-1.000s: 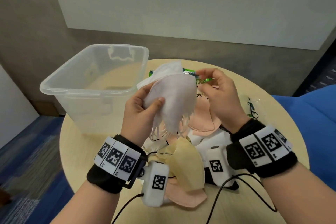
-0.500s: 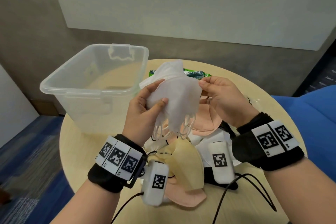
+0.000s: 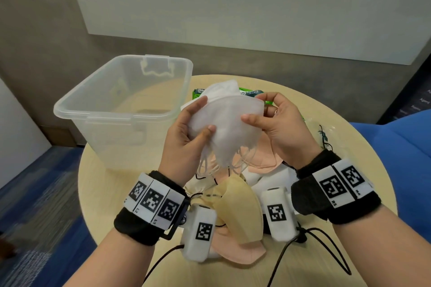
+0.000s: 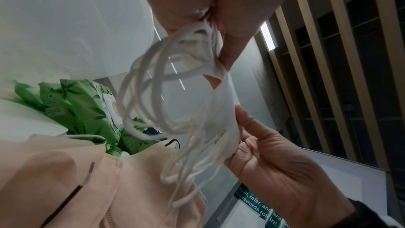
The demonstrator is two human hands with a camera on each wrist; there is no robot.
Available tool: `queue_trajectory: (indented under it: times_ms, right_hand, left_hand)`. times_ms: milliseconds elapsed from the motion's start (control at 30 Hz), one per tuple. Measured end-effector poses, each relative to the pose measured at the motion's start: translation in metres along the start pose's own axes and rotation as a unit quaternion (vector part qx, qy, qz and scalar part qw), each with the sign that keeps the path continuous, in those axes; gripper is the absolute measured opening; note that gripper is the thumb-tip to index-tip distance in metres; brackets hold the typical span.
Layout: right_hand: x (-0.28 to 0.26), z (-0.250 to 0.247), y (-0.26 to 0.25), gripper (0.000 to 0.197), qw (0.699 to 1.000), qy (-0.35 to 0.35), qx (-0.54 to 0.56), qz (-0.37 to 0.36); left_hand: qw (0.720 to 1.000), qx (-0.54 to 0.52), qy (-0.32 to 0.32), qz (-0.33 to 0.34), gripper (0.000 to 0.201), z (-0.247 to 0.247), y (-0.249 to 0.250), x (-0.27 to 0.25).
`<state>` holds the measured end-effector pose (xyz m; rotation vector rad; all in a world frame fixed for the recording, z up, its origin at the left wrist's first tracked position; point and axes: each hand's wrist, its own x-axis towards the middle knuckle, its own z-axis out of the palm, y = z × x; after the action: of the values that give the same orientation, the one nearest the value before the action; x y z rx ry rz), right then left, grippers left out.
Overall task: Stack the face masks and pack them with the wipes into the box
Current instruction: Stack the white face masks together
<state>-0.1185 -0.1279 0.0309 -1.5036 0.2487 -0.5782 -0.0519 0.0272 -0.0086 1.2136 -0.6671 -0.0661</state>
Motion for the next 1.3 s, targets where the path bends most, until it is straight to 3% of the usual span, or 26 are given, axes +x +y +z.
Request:
queue_trajectory:
  times_ms: [133,400,633,933,1033,1100,1200,1300]
  right_hand:
    - [-0.003,-0.002,-0.003,0.023,1.0,-0.013,0.013,-0.004]
    - [-0.006,-0.004,-0.002,0.012,0.999,0.028,0.017,-0.036]
    - [-0.008,-0.007,-0.001,0.019,0.997,0.051,0.006,-0.066]
    - [-0.003,-0.022,-0.004,0.013,0.995,0.07,-0.006,-0.067]
    - [0.002,-0.03,-0.008,0.015,0.991,0.114,-0.02,-0.069]
    - [0.006,-0.035,-0.015,0.017,0.975,0.191,-0.046,-0.104]
    - [0.005,-0.036,-0.03,0.022,0.916,0.308,-0.101,-0.238]
    - [-0.005,-0.019,-0.035,0.023,0.884,0.261,-0.164,-0.352]
  left_hand:
    - [1.0,0.001,-0.001,0.003,0.044,0.0,0.0,0.0]
    - [1.0,-0.012,0.001,-0.002,0.046,0.001,0.002,0.0]
    - [1.0,-0.027,-0.001,-0.006,0.049,0.003,0.004,-0.001]
    - [1.0,-0.008,-0.003,-0.005,0.046,-0.001,0.0,-0.002]
    - [1.0,0.006,-0.006,0.001,0.045,-0.003,-0.003,-0.001]
    - [1.0,0.019,-0.007,-0.002,0.044,-0.005,-0.005,-0.001]
    - [0.998,0.058,-0.009,-0.003,0.045,-0.005,-0.007,-0.002]
    - [0.998,0.065,-0.012,0.0,0.042,0.0,-0.006,-0.002]
